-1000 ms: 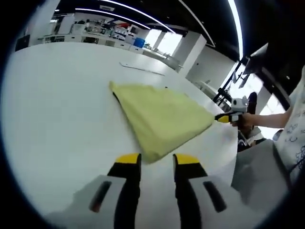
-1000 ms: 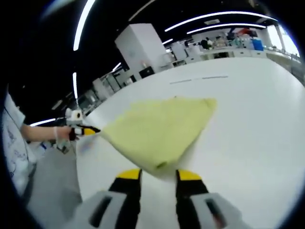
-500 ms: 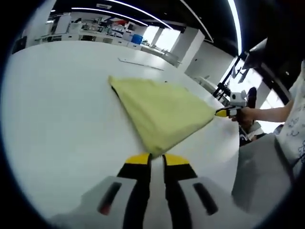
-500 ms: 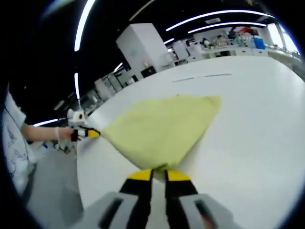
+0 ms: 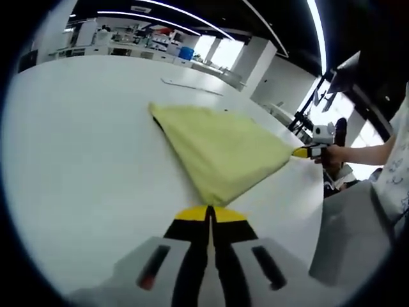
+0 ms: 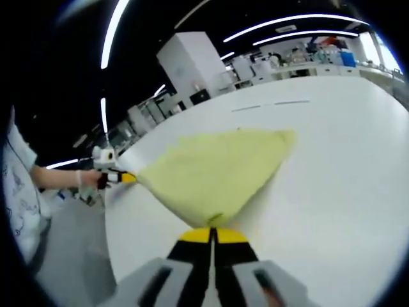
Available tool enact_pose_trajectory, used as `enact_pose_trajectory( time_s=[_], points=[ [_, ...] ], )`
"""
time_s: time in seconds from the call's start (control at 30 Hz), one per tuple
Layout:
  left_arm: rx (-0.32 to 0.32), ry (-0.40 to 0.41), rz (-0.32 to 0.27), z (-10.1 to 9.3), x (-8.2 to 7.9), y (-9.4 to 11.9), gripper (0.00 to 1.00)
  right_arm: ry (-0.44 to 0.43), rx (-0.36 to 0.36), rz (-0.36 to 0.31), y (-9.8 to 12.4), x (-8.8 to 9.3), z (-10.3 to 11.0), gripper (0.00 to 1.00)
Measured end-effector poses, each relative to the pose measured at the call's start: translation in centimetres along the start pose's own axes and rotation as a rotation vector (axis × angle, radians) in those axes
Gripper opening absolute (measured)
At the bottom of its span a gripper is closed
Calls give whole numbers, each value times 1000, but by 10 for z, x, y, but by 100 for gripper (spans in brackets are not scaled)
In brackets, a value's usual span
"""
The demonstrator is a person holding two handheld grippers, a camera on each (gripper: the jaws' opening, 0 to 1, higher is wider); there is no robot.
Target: Fold the garment on the visible template until the final outline fits inside the template.
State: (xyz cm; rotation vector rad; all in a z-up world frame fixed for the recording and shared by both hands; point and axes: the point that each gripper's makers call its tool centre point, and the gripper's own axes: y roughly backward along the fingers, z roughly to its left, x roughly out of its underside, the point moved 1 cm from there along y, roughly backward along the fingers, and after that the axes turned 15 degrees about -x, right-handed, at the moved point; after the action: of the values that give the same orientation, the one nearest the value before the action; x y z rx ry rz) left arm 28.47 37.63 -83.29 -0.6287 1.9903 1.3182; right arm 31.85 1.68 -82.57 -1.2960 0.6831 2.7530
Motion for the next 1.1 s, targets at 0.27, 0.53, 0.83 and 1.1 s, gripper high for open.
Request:
enact_pose_trajectory(
  time_s=[0.27, 0.53, 0.83, 1.1],
  points=[
    [-16, 2, -7, 1, -2, 2, 0, 1, 18, 6, 10, -1, 1, 0],
    [-6, 11, -3, -3, -1, 7, 0, 5, 11, 15, 14, 1, 4, 0],
    [2, 21, -10, -9, 4, 19, 0, -9, 2, 23, 16, 10, 12, 0],
    [31, 2, 20, -14, 24, 36, 0, -23, -19, 39, 23, 24, 21, 0]
  ],
)
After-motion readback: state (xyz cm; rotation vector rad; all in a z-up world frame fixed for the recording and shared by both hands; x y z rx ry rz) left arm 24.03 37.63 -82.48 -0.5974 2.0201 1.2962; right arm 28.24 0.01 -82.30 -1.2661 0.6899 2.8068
